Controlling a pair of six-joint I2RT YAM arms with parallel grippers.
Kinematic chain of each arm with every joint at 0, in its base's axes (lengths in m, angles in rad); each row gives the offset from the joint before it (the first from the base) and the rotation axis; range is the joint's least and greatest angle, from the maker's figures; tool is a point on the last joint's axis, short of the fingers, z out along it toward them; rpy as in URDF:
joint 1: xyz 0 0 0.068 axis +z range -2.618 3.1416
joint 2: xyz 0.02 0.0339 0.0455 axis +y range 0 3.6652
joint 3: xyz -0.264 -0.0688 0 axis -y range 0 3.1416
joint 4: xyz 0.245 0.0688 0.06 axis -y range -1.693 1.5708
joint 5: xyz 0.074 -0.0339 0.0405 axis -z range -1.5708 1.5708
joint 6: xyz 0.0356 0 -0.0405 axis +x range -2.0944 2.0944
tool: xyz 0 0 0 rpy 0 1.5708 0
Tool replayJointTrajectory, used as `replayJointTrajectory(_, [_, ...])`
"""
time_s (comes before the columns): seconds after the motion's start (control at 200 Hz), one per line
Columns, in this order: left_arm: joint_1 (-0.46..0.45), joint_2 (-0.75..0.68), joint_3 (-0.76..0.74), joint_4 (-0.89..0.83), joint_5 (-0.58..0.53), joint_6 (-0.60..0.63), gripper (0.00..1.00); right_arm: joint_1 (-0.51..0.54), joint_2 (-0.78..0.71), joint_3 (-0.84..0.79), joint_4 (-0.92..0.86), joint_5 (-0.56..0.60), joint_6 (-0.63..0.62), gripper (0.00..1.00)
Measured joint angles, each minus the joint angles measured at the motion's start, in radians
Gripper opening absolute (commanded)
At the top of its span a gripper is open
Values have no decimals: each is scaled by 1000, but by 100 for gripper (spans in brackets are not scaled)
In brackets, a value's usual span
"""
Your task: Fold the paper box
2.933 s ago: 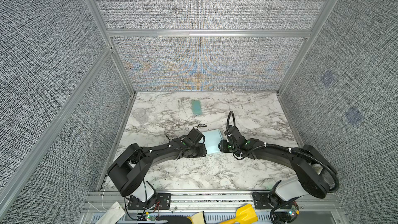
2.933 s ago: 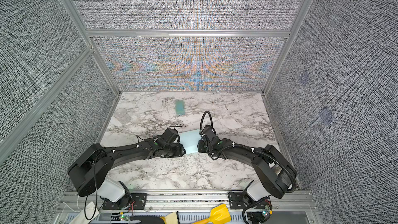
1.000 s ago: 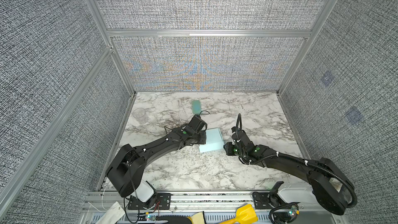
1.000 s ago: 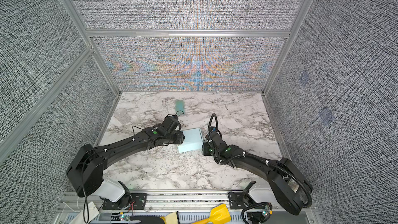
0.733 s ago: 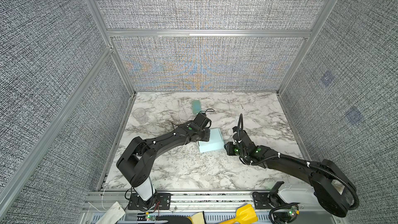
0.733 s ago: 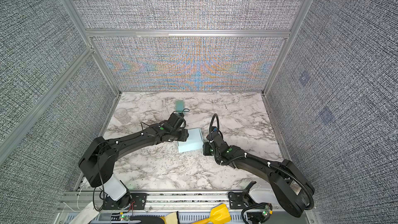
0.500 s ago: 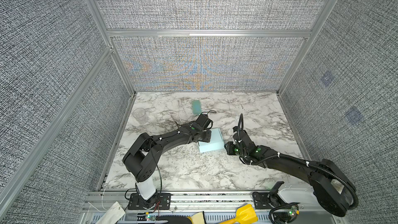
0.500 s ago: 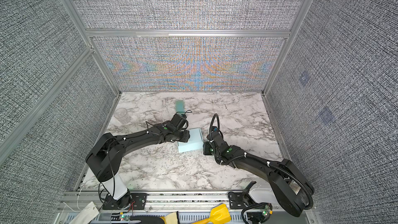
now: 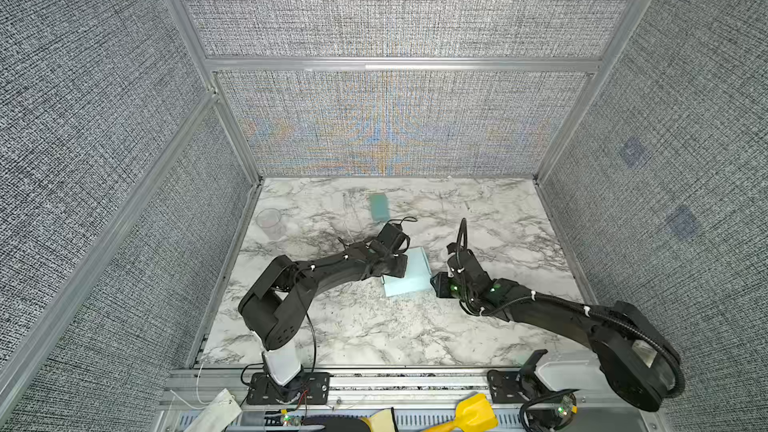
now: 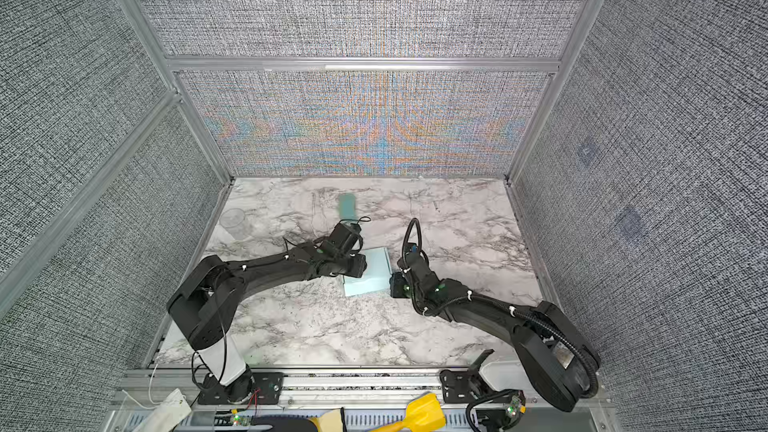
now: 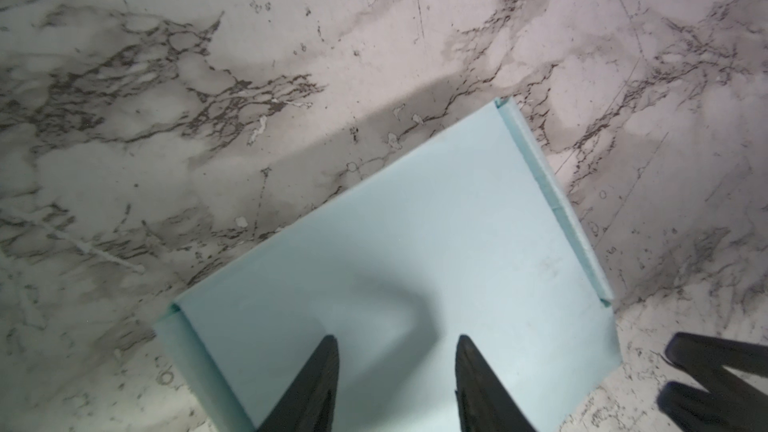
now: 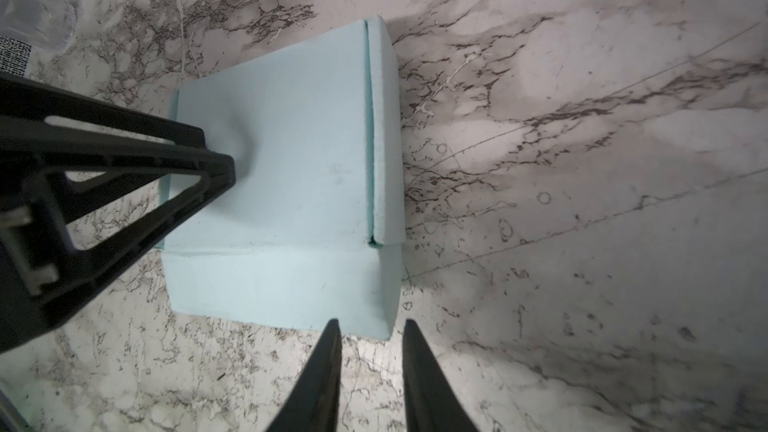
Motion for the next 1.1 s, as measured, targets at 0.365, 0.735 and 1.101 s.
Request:
replayJointTrajectory(0.365, [0,12,8,14,2,0,48,-14,55,23,12,-9,-2,26])
replayJointTrajectory(0.735, [0,20,13,20,5,3,48,-21,128,21,45,-23,-5,18])
replayJointTrajectory(1.101, [0,21,13,27,8,6,48,-49,183,13,100,-27,-12,14])
